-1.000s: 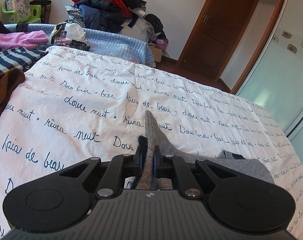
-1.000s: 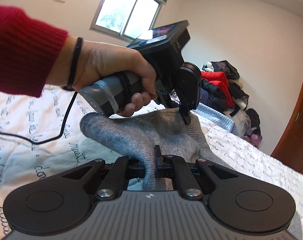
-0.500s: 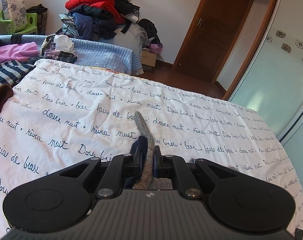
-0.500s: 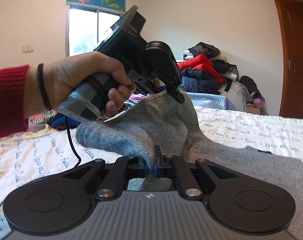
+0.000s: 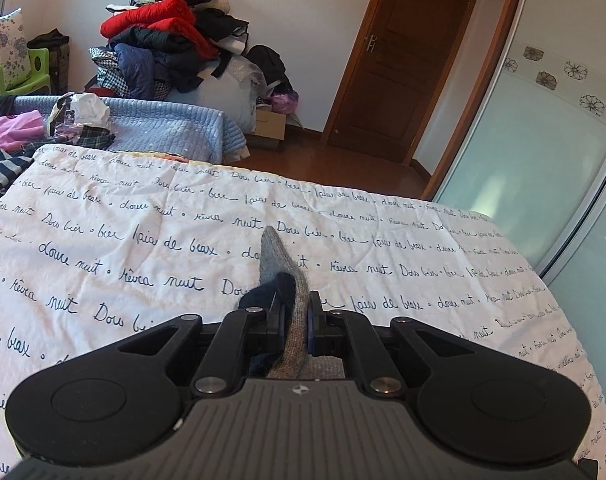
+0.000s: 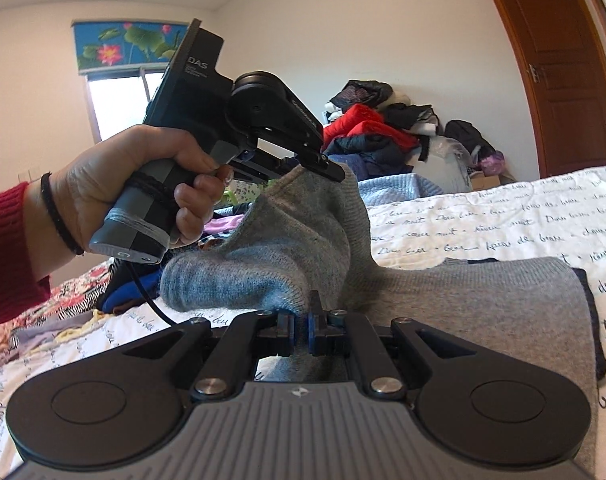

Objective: Fold small clothes
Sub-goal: 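Lift the held side edge and fold it across the sweater with both tools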

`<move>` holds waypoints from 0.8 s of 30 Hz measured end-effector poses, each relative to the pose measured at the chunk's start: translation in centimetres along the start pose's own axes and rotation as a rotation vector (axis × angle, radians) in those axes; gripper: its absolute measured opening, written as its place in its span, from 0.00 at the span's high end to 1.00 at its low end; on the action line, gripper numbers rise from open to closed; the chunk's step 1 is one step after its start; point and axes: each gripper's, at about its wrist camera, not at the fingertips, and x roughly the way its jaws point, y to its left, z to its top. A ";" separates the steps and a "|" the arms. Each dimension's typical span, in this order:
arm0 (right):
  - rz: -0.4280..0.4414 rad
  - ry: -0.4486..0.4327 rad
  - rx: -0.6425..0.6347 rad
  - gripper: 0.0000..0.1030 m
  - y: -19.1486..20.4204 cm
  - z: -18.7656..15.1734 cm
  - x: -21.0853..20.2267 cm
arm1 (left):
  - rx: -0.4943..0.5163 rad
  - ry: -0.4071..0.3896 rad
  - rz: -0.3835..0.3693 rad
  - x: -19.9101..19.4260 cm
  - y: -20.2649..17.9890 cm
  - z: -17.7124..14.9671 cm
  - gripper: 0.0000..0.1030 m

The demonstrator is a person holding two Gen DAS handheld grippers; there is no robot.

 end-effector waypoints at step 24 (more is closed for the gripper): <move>-0.042 -0.003 0.216 0.94 -6.4 -0.9 -4.2 | 0.127 0.086 0.008 5.5 -8.6 -2.7 0.91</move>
